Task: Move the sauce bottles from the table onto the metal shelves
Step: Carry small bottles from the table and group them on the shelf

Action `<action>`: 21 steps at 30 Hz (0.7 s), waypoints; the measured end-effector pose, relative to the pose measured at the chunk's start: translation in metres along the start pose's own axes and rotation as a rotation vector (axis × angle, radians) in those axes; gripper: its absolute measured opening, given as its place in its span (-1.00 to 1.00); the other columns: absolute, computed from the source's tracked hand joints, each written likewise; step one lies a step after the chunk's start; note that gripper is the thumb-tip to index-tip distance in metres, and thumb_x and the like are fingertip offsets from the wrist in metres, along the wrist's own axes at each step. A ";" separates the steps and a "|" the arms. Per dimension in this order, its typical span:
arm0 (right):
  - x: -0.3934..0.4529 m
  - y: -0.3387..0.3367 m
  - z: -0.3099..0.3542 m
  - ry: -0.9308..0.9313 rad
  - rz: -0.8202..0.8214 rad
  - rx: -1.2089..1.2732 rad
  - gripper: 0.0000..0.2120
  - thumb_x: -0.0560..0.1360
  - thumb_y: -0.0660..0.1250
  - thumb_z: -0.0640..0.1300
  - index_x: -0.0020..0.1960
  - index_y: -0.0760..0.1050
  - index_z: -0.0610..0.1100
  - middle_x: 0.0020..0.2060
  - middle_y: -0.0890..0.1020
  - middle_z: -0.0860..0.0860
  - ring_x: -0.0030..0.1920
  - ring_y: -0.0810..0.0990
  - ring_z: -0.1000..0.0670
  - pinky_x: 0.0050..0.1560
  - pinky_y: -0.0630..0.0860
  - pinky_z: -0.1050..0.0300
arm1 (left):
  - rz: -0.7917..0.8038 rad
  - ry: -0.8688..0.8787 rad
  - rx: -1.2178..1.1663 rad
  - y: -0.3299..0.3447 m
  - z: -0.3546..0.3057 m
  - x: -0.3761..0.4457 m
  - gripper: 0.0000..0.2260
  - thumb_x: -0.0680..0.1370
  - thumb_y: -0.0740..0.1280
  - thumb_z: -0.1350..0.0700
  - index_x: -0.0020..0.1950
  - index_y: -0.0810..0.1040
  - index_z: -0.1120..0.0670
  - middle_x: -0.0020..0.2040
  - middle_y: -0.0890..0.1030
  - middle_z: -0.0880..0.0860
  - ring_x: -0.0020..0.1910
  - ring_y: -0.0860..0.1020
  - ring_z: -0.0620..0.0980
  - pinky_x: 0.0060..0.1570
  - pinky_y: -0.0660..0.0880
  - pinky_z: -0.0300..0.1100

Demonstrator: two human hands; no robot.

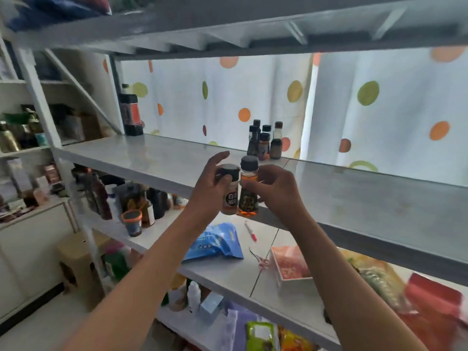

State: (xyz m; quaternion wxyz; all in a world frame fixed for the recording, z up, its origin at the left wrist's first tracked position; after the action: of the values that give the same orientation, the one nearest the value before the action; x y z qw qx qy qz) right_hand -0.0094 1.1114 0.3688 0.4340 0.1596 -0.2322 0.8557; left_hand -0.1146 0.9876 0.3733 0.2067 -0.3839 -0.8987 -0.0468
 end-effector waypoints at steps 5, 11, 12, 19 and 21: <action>0.065 -0.001 -0.007 -0.031 -0.055 -0.160 -0.70 0.32 0.50 0.13 -0.03 0.63 0.00 -0.17 0.69 0.08 -0.14 0.69 0.04 -0.17 0.67 -0.09 | 0.076 0.000 -0.055 0.005 0.027 0.078 -0.56 0.65 0.16 0.25 0.46 0.24 -0.12 0.26 0.54 0.01 0.11 0.53 -0.22 -0.17 0.45 -0.45; 0.132 0.010 -0.030 0.046 -0.123 -0.209 -0.58 0.30 0.49 0.15 0.06 0.63 -0.05 -0.12 0.70 0.06 -0.12 0.69 0.02 -0.12 0.67 -0.10 | 0.204 -0.013 -0.060 0.011 0.056 0.169 -0.51 0.64 0.17 0.26 0.51 0.15 -0.08 0.25 0.51 -0.03 0.12 0.51 -0.24 -0.10 0.48 -0.42; 0.141 0.013 -0.036 0.059 -0.137 -0.215 -0.59 0.31 0.49 0.13 0.07 0.62 -0.07 -0.12 0.71 0.05 -0.12 0.69 0.02 -0.11 0.67 -0.10 | 0.229 -0.023 -0.069 0.013 0.063 0.183 -0.51 0.64 0.17 0.26 0.51 0.15 -0.07 0.27 0.51 0.00 0.17 0.51 -0.17 0.01 0.48 -0.32; 0.174 0.020 -0.081 0.145 -0.267 -0.273 -0.85 0.40 0.50 -0.03 -0.04 0.64 0.00 -0.20 0.69 0.09 -0.13 0.68 0.03 -0.04 0.64 -0.14 | 0.377 -0.089 -0.160 0.037 0.111 0.240 -0.59 0.65 0.16 0.28 0.47 0.20 0.02 0.16 0.57 -0.10 0.05 0.55 -0.31 -0.13 0.47 -0.46; 0.170 0.020 -0.090 0.162 -0.324 -0.238 -0.82 0.39 0.48 0.02 -0.02 0.66 0.01 -0.19 0.71 0.08 -0.13 0.69 0.04 -0.02 0.63 -0.11 | 0.401 -0.092 -0.196 0.042 0.119 0.241 -0.62 0.66 0.17 0.24 0.46 0.25 0.02 0.24 0.56 -0.02 0.14 0.55 -0.20 -0.07 0.51 -0.38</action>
State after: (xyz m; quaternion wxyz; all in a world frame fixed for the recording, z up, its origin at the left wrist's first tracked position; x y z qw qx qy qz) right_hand -0.1298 1.2624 0.3688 0.5988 0.0731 -0.2673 0.7514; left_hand -0.2743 1.2081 0.3598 0.1326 -0.5746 -0.8042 -0.0742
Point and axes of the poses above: each hand's wrist, its own x-axis towards the middle knuckle, its own y-axis out of the palm, z = x × y, the point moved 3 cm from there along x, towards the middle knuckle
